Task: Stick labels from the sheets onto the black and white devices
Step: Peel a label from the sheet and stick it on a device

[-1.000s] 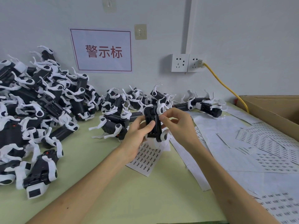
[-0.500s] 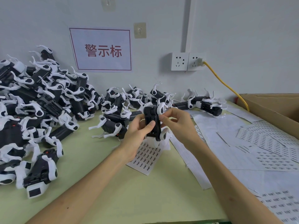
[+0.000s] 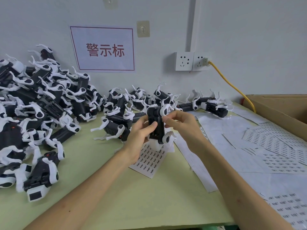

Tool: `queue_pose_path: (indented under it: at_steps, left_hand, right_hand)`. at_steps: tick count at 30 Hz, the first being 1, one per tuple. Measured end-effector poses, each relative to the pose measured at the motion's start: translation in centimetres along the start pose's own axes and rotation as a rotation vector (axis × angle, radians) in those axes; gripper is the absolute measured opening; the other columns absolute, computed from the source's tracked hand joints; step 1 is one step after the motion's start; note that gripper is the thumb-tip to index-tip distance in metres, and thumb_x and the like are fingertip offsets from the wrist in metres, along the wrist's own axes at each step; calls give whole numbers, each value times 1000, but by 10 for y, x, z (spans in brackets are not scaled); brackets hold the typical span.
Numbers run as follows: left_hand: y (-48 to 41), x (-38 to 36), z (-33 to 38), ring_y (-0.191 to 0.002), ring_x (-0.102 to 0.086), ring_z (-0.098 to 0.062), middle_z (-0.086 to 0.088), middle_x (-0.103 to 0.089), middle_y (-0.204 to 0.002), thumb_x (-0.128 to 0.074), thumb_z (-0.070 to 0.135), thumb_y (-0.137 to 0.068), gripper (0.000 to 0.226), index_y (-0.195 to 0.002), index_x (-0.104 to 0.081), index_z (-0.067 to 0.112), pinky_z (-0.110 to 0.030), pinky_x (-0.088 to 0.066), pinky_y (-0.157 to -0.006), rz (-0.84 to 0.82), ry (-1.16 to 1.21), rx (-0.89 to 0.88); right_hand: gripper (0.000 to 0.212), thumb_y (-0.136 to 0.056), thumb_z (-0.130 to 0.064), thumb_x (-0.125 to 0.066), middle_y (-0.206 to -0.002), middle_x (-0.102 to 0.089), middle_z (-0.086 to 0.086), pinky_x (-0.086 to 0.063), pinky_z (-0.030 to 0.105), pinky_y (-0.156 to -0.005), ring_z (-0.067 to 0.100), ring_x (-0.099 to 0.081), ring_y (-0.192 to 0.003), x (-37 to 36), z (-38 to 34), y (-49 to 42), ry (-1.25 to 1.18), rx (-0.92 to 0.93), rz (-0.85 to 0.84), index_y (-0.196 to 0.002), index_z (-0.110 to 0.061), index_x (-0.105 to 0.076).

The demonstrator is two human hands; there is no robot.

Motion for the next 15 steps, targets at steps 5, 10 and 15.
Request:
queue_pose_path:
  at_steps: [5,10,15]
  left_hand:
    - [1,-13,-5,-108,-66,-28,-12,-72,-112,-63,38,-88,49,-125,-67,6,-42,-50,-97,-102,147,67]
    - [3,-20,-4,-92,-69,-12,6,-74,-95,-63,38,-91,45,-130,-69,16,-27,-52,-76,-179,106,63]
    - [1,-19,-8,-81,-69,-18,-3,-71,-86,-62,49,-89,42,-111,-72,15,-38,-56,-72,-158,124,111]
  right_hand:
    - [25,-77,-32,-84,-86,-72,-4,-45,24,-78,11,-66,-78,-8,8,4,-95,-122,-104,-88,-19,-66]
    - [13,-90,-27,-73,-86,-68,1,-45,31,-87,16,-59,-83,-29,9,10,-117,-131,-271,-83,-18,-67]
    - [16,-97,-21,-68,-79,-67,6,-49,24,-74,16,-61,-74,-33,7,10,-144,-114,-302,-82,-14,-69]
Point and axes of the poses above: each hand's wrist, its own y-axis away from the middle knuckle, its own x-axis out of the back of the hand, z = x × y, the point moved 10 cm from there along -y, towards the middle knuckle
